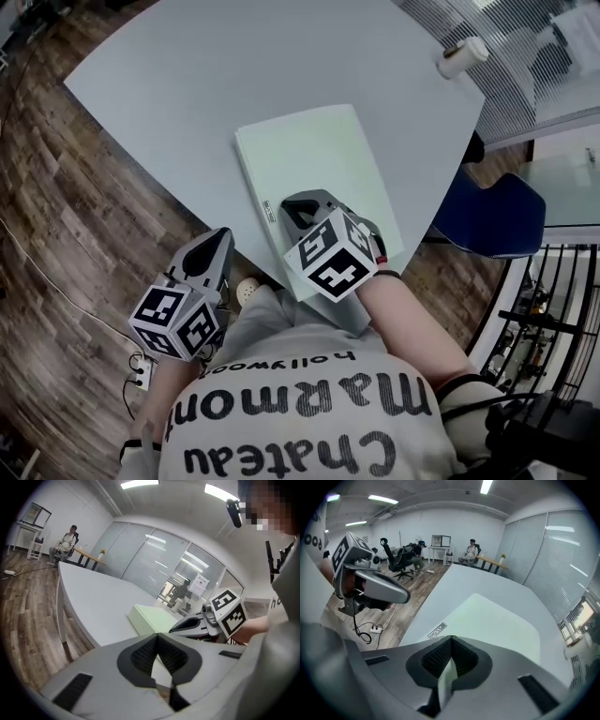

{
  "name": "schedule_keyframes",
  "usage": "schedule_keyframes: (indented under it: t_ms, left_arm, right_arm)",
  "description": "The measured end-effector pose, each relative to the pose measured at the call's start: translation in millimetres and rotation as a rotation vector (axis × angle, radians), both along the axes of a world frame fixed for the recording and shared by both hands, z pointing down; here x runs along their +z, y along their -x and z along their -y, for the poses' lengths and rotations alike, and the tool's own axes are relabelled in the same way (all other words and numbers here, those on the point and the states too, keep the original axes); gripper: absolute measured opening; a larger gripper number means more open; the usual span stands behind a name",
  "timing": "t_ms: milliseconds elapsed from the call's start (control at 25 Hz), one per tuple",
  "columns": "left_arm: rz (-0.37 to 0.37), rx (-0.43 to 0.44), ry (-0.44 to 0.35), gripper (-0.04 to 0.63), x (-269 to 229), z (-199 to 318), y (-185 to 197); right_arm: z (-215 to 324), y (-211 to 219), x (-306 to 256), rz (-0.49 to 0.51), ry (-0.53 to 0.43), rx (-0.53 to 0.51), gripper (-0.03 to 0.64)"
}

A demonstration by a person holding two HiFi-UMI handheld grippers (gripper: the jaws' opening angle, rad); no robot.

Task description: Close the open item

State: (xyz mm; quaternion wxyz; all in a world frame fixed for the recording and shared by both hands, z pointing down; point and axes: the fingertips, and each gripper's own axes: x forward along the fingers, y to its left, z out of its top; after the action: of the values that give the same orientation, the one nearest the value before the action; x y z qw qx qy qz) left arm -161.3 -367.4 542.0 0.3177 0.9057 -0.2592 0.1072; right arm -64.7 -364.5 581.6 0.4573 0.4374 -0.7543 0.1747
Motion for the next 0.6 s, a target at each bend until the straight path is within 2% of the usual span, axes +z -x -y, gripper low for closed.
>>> schedule_keyframes:
  t_ms: [120,280,600]
  left_arm:
    - [0.0,-0.005,-0.014,0.0,-5,4,3]
    - [0.003,-0.008,-0.033,0.0,-11,8,7]
    - [0.04,-0.03,-0.1,0.0,-38,-7,12]
  right_arm:
    - [4,2,5,-0.069,0.061,-0.01,0.0]
    - [13,9,15,-0.169,0.132,-0.086,-0.005]
    - [13,12,16,-0.218,0.238,-0.162,-0.009]
